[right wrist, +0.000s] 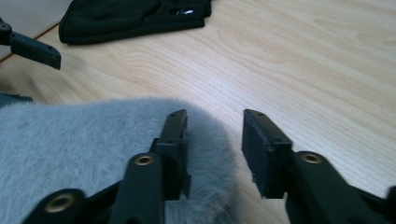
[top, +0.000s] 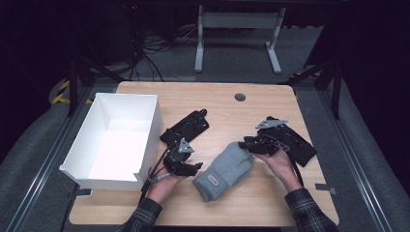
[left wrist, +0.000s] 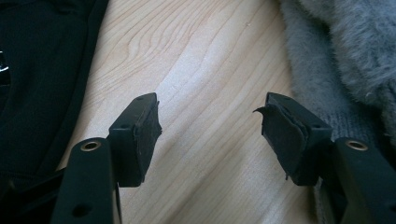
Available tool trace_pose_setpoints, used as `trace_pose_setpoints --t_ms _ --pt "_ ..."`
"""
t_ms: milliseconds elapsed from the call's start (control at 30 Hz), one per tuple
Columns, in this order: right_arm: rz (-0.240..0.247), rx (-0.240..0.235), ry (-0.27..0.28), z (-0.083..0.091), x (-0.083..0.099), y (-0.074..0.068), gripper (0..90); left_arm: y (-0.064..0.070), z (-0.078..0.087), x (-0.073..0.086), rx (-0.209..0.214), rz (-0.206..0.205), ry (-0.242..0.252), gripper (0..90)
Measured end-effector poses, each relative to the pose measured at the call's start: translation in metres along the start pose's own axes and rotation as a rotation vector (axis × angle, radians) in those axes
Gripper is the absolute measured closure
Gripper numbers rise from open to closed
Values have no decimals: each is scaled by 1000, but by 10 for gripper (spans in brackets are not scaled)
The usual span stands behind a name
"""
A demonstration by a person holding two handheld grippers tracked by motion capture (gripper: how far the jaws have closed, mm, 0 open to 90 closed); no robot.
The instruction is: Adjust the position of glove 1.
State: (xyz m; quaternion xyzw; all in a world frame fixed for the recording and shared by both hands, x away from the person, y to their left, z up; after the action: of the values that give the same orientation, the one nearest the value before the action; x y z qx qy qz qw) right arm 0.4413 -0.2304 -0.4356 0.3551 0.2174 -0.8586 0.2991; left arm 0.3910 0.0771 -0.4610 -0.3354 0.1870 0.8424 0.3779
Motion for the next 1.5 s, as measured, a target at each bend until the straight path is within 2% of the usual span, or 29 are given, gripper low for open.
trace_pose_setpoints --t_ms 200,333,433,500,533,700,800,867,933,1000,1167,1267,1333,1433,1500 --pt "18 -20 -36 -4 3 -2 875 0 -2 1 -6 -3 -11 370" --pt "31 -3 -9 3 1 -4 894 -1 -2 1 -2 0 -17 367" --pt "33 13 29 17 -3 -8 897 -1 -2 1 -2 -1 -17 366" --pt "31 16 36 21 -4 -9 897 -1 -2 1 -3 1 -15 364" --pt "36 26 46 28 -5 -12 897 -1 -2 1 -4 2 -15 364" --pt "22 72 26 50 -1 -20 896 -1 -2 1 -1 1 -21 362" --pt "8 79 14 49 2 -19 895 -2 -2 1 1 0 -28 359" --pt "-4 77 -4 42 7 -16 888 -1 -2 1 1 0 -25 358" --pt "-4 75 -24 33 10 -14 838 -1 -2 1 2 2 -22 358" --pt "-7 83 -31 29 11 -13 706 -1 -1 0 -1 4 -12 356" --pt "-7 112 31 42 12 -8 483 -2 5 -4 20 17 16 330" --pt "-11 138 58 50 19 -1 412 -1 7 -10 32 11 1 296" --pt "-10 146 56 52 24 2 382 0 9 -13 37 4 3 284" --pt "-4 172 39 57 41 6 313 2 11 -19 56 1 10 258" --pt "-1 178 38 59 44 7 306 3 11 -22 63 7 5 255"
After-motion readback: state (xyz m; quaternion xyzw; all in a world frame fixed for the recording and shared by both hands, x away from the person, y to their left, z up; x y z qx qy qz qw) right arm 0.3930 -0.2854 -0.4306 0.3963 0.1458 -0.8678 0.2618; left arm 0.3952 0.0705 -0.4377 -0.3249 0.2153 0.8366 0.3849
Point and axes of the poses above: each handheld gripper's, and its own axes: z roughly backward along the jaws, x roughly out of its underside, y roughly to its right, the point moved 1 cm from there along -z, roughly forward along the jaws, and after that the axes turned 1 degree about y, right-handed, at the moved point
